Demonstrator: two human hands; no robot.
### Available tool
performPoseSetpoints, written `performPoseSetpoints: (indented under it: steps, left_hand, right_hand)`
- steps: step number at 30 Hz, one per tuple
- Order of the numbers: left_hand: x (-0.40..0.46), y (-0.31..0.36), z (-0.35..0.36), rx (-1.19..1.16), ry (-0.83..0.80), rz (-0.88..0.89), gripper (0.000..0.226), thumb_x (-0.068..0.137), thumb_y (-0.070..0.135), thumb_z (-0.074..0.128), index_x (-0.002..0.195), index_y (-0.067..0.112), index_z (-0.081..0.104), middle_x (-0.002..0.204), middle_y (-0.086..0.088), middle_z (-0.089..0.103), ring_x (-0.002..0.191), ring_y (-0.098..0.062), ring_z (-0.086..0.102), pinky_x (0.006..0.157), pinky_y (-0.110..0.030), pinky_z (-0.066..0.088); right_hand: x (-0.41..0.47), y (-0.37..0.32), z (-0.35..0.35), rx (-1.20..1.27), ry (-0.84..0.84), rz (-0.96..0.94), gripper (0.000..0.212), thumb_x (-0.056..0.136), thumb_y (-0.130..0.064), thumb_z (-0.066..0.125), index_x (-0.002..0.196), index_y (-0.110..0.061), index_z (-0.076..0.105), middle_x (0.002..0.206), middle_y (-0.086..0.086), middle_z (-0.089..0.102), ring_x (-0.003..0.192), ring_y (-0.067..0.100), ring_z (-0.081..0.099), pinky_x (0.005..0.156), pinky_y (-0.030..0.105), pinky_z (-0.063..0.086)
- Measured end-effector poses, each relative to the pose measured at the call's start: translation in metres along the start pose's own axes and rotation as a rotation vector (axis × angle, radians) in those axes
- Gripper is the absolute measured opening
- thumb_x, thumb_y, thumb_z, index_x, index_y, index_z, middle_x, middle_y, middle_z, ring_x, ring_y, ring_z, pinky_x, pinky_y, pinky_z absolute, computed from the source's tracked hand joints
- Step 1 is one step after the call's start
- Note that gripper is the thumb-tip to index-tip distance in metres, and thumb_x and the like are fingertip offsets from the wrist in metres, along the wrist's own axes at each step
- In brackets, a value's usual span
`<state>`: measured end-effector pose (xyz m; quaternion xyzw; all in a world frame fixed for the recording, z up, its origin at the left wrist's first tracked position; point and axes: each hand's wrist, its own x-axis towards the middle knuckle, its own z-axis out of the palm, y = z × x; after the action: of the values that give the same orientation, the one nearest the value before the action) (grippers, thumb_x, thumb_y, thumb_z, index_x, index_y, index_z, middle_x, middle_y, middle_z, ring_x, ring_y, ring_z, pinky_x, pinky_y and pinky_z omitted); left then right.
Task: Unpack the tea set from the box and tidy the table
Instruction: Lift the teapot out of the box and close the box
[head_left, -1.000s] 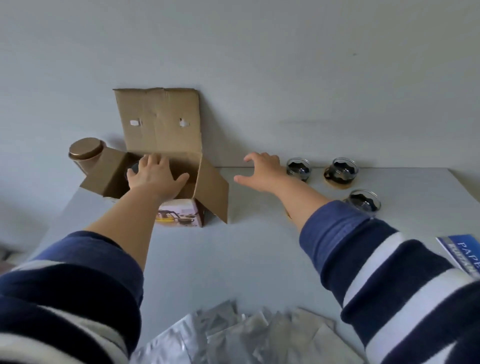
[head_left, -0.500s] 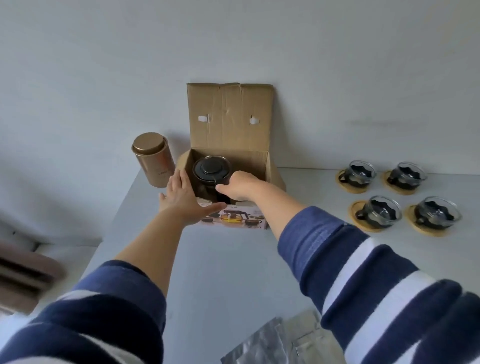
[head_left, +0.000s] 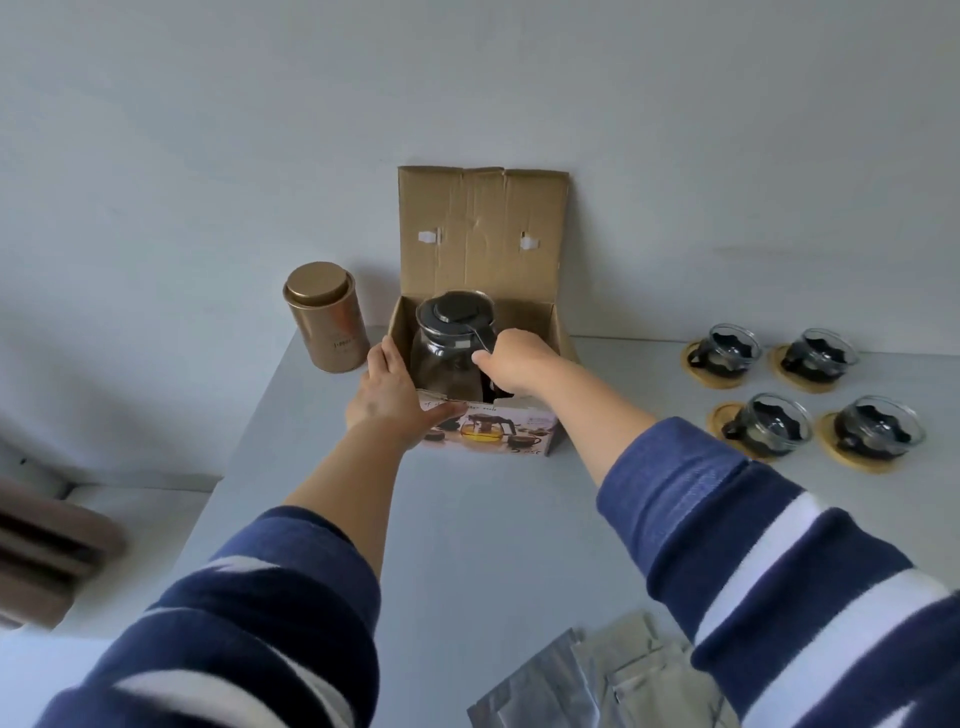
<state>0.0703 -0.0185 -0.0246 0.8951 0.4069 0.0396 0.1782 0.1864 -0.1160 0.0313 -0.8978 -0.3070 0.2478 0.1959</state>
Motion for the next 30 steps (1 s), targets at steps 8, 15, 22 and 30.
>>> performPoseSetpoints:
  steps: [8, 15, 22, 30]
  left_hand:
    - [-0.007, 0.005, -0.010, 0.008, -0.016, 0.006, 0.124, 0.068, 0.066, 0.071, 0.153, 0.012, 0.000, 0.151, -0.012, 0.026, 0.134, -0.034, 0.041, 0.103, -0.048, 0.045]
    - [-0.007, 0.008, -0.008, -0.006, -0.005, -0.006, 0.123, 0.067, 0.066, 0.072, 0.153, 0.011, 0.003, 0.147, -0.014, 0.030, 0.130, -0.038, 0.044, 0.099, -0.050, 0.047]
    - [-0.001, 0.007, -0.001, -0.004, 0.008, -0.019, 0.123, 0.066, 0.065, 0.072, 0.152, 0.011, 0.003, 0.149, -0.014, 0.026, 0.129, -0.040, 0.045, 0.097, -0.052, 0.049]
    - [-0.001, 0.012, 0.003, 0.008, 0.039, -0.038, 0.119, 0.068, 0.061, 0.074, 0.151, 0.008, 0.008, 0.146, -0.016, 0.030, 0.129, -0.040, 0.043, 0.098, -0.053, 0.046]
  right_hand:
    - [-0.050, 0.021, -0.098, 0.271, 0.167, -0.023, 0.031, 0.100, -0.031, 0.042, 0.110, -0.005, 0.056, 0.108, 0.014, 0.066, 0.097, 0.030, 0.066, 0.081, 0.035, 0.057]
    - [-0.048, 0.089, -0.129, 0.177, 0.321, 0.165, 0.038, 0.100, -0.034, 0.042, 0.116, -0.003, 0.055, 0.109, 0.013, 0.061, 0.095, 0.033, 0.065, 0.060, 0.029, 0.052]
    - [-0.011, 0.167, -0.089, 0.032, 0.359, 0.330, 0.045, 0.100, -0.034, 0.040, 0.119, 0.003, 0.055, 0.121, 0.024, 0.061, 0.110, 0.038, 0.060, 0.073, 0.032, 0.041]
    - [0.013, 0.193, -0.070, 0.087, 0.340, 0.392, 0.045, 0.101, -0.033, 0.041, 0.122, 0.004, 0.055, 0.125, 0.022, 0.060, 0.114, 0.036, 0.057, 0.076, 0.031, 0.040]
